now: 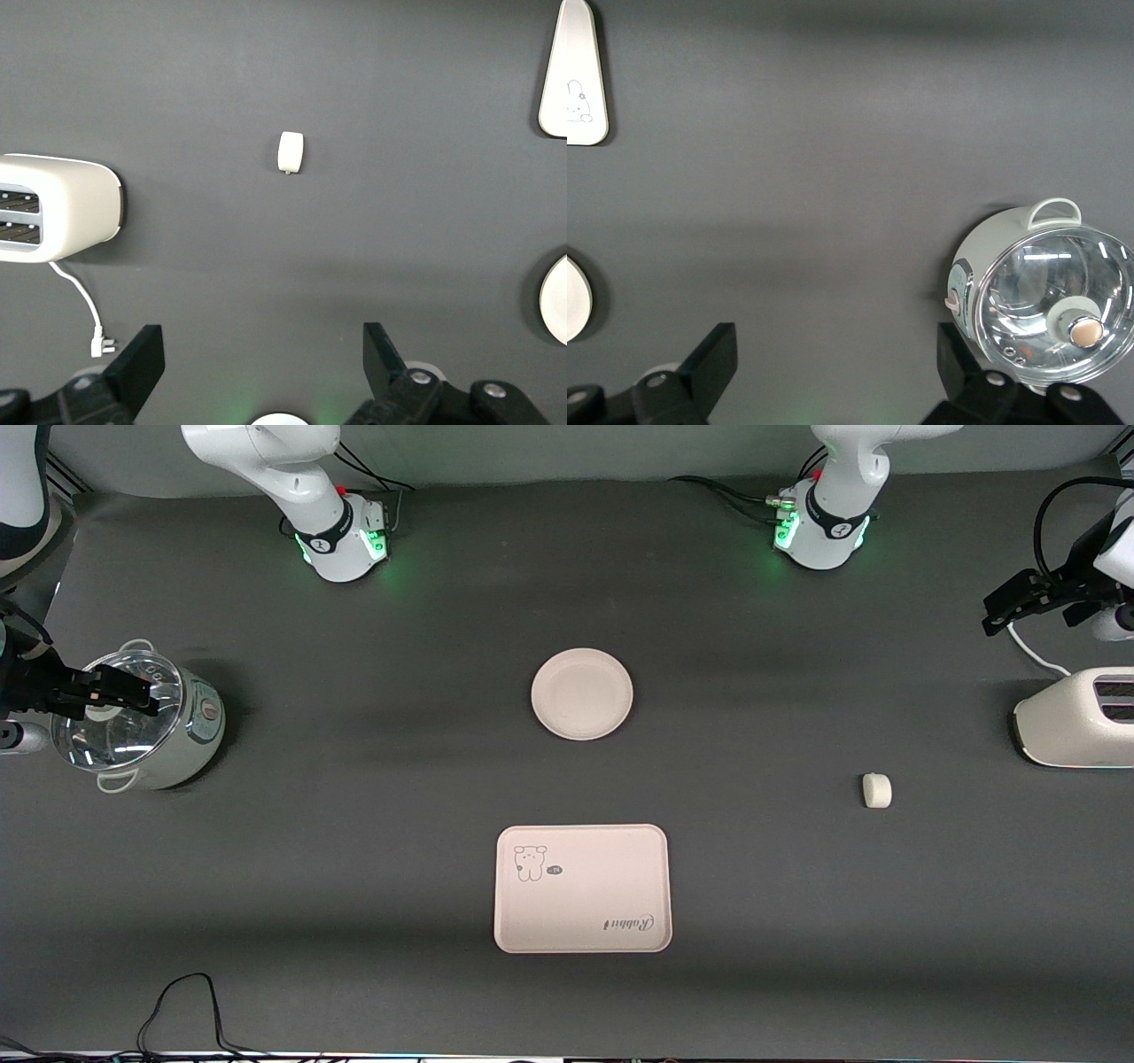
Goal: Place bun in plate and plate on tray
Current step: 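Lower the left gripper onto the white bun and grasp it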
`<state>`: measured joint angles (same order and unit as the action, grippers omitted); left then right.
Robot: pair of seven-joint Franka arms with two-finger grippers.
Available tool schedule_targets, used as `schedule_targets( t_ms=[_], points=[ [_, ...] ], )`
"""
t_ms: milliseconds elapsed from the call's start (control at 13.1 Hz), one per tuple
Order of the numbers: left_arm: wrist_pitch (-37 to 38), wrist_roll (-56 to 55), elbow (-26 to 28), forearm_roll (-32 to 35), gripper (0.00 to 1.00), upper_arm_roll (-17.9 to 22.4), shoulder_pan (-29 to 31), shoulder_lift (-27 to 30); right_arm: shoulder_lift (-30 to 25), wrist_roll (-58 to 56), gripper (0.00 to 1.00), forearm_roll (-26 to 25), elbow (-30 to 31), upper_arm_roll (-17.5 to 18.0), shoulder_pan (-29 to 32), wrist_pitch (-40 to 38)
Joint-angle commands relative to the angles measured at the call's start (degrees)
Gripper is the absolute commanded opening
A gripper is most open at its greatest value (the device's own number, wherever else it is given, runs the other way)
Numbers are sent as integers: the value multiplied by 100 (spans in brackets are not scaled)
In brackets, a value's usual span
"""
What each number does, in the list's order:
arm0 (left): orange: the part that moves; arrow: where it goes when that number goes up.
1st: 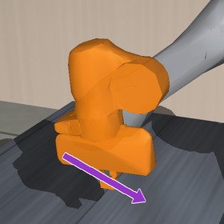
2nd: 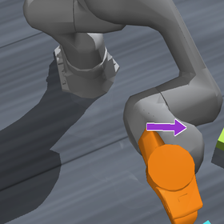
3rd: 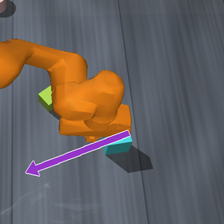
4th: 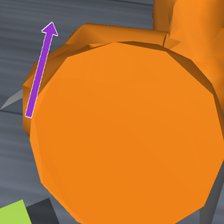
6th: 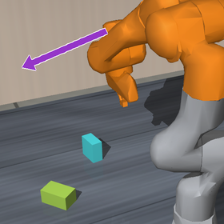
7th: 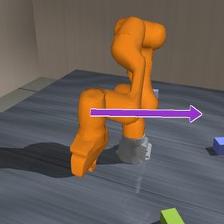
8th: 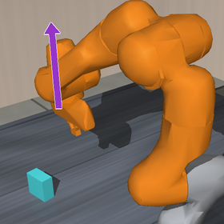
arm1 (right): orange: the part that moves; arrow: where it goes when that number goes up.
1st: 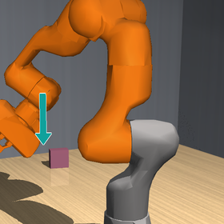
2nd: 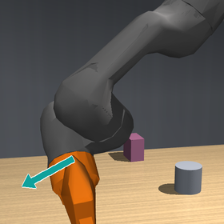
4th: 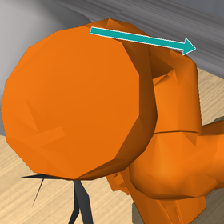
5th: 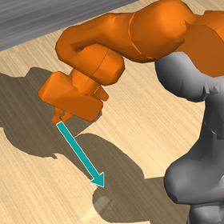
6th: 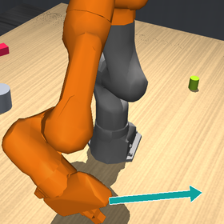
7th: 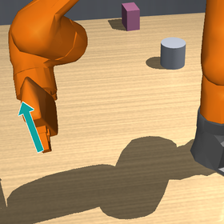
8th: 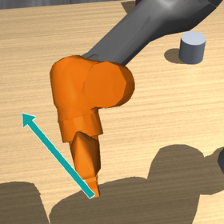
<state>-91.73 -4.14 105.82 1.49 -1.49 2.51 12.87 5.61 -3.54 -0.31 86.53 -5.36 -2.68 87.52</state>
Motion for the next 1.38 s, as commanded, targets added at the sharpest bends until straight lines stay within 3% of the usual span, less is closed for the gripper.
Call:
schedule_targets(
  t_ms=[0, 306, 689, 996, 1302],
  points=[
    [242, 10, -184, 0, 100, 35, -84, -47, -60, 134, 100, -136, 48, -44, -84, -16],
    [191, 36, -124, -8, 100, 35, -110, -301, -60, 134, 100, -136, 48, -44, -84, -7],
    [-599, 473, 17, 0, 100, 44, -23, -1390, -51, 134, 100, -92, 57, -53, -75, -7],
    [-2108, 519, 964, 0, 100, 52, -5, -1541, -42, 134, 100, -83, 57, -62, -75, 1],
    [-4287, 510, 1975, 0, 100, 79, 4, -2137, -42, 134, 100, -83, 66, -62, -75, 2]
  ],
)
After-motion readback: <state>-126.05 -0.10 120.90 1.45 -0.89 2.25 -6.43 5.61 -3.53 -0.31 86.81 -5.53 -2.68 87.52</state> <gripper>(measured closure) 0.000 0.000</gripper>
